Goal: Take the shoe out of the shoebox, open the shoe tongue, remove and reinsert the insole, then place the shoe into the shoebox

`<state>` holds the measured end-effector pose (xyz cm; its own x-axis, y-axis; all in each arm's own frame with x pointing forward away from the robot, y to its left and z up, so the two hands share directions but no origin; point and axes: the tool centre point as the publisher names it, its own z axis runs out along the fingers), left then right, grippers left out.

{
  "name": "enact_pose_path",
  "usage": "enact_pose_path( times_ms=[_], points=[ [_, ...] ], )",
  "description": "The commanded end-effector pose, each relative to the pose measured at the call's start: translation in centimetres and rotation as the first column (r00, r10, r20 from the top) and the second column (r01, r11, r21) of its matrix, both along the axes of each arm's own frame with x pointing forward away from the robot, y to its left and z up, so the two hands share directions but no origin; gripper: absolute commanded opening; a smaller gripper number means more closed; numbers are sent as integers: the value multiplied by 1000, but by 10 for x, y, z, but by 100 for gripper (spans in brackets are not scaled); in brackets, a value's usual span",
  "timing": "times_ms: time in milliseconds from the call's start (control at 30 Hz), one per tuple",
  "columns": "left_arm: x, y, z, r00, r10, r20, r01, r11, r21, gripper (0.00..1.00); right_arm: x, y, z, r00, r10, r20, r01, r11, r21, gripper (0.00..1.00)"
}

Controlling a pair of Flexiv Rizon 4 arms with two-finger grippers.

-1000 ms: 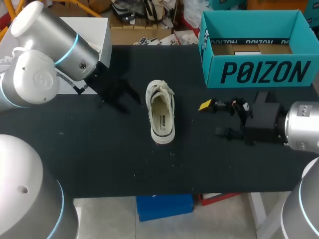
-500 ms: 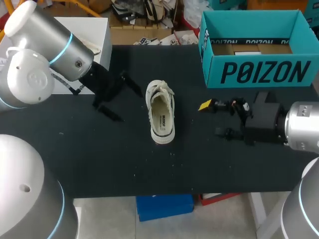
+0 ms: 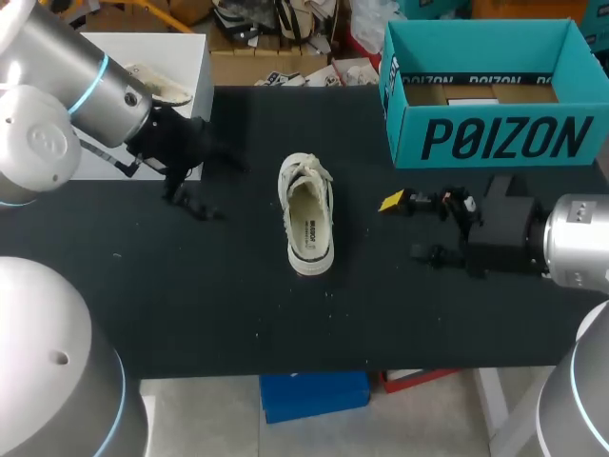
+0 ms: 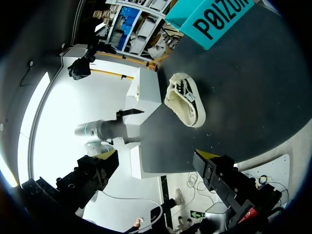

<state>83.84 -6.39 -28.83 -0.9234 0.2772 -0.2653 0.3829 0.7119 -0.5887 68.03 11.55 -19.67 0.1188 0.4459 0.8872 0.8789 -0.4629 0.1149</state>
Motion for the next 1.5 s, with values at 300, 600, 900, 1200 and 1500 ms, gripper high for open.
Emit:
enact_pose_path(
  times_ms=[300,600,900,1200,1500],
  points=[
    [-1,35,-2,955,279,-99,-284,958,-36,100,0,0,1,1000,0,-1,0,1000,-1,100],
    [-1,45,-1,953,294,-77,-298,954,-42,100,0,0,1,1000,0,-1,0,1000,-1,100],
    [-1,45,-1,953,294,-77,-298,954,-42,100,0,0,1,1000,0,-1,0,1000,-1,100],
    [-1,45,-1,953,294,-77,-298,954,-42,100,0,0,1,1000,0,-1,0,1000,-1,100],
    [-1,45,-1,953,294,-77,-298,954,-42,100,0,0,1,1000,0,-1,0,1000,-1,100]
  ],
)
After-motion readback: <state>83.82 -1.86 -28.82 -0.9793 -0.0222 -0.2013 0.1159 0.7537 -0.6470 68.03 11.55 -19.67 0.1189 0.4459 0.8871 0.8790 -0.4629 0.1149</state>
